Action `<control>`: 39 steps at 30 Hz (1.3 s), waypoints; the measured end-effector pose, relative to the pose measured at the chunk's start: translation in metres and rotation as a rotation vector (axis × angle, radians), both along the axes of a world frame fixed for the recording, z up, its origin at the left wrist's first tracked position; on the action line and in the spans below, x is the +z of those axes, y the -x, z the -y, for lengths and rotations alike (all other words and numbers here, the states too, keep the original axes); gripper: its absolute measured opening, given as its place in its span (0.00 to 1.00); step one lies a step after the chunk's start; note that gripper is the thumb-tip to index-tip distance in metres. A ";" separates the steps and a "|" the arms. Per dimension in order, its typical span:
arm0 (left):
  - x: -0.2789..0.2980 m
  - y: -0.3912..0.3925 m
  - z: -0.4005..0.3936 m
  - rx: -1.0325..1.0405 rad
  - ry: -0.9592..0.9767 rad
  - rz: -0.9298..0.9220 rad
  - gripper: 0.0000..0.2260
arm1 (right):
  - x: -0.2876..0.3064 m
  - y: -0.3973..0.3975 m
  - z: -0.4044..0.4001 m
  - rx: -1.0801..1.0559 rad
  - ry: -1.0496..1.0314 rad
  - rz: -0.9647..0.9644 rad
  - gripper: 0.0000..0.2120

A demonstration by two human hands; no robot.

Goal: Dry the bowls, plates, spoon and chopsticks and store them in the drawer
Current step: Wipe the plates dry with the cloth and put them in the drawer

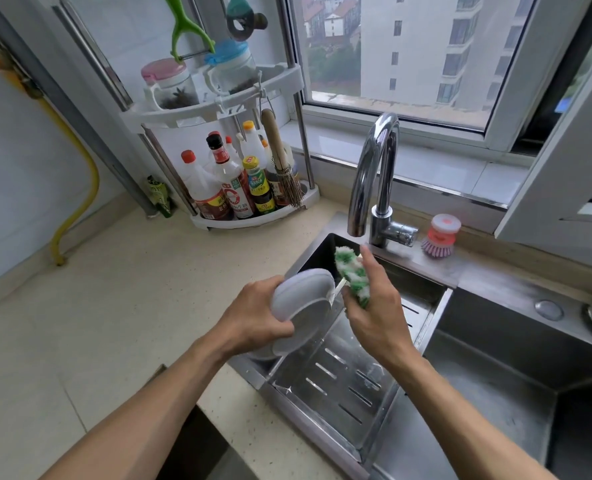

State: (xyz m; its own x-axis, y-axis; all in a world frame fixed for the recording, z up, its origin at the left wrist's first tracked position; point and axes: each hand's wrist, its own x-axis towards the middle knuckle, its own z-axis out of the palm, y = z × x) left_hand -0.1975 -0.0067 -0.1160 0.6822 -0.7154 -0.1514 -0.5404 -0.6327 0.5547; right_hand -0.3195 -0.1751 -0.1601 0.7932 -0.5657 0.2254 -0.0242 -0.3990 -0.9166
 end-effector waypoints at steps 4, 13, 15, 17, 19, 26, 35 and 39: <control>0.002 0.012 0.014 0.095 0.224 -0.254 0.17 | 0.008 -0.007 -0.036 0.318 0.048 -0.023 0.24; 0.007 0.013 0.014 0.138 0.228 -0.279 0.24 | 0.003 -0.023 -0.029 0.281 -0.081 -0.024 0.28; 0.001 0.015 0.016 0.105 0.259 -0.297 0.15 | 0.003 -0.028 -0.047 0.269 0.028 0.044 0.23; 0.000 0.020 0.015 0.125 0.280 -0.324 0.15 | -0.008 -0.035 -0.042 0.189 0.048 0.033 0.21; 0.000 0.022 0.011 0.128 0.234 -0.297 0.21 | -0.011 -0.042 -0.022 0.124 -0.123 -0.063 0.20; -0.003 0.021 0.014 0.083 0.231 -0.284 0.17 | 0.002 -0.043 -0.047 0.191 -0.020 0.016 0.17; 0.006 0.028 -0.001 0.116 0.308 -0.283 0.28 | -0.011 -0.040 0.007 0.000 -0.440 -0.200 0.16; 0.017 0.018 0.000 0.126 0.222 -0.387 0.24 | 0.009 -0.041 0.008 0.067 -0.246 -0.205 0.13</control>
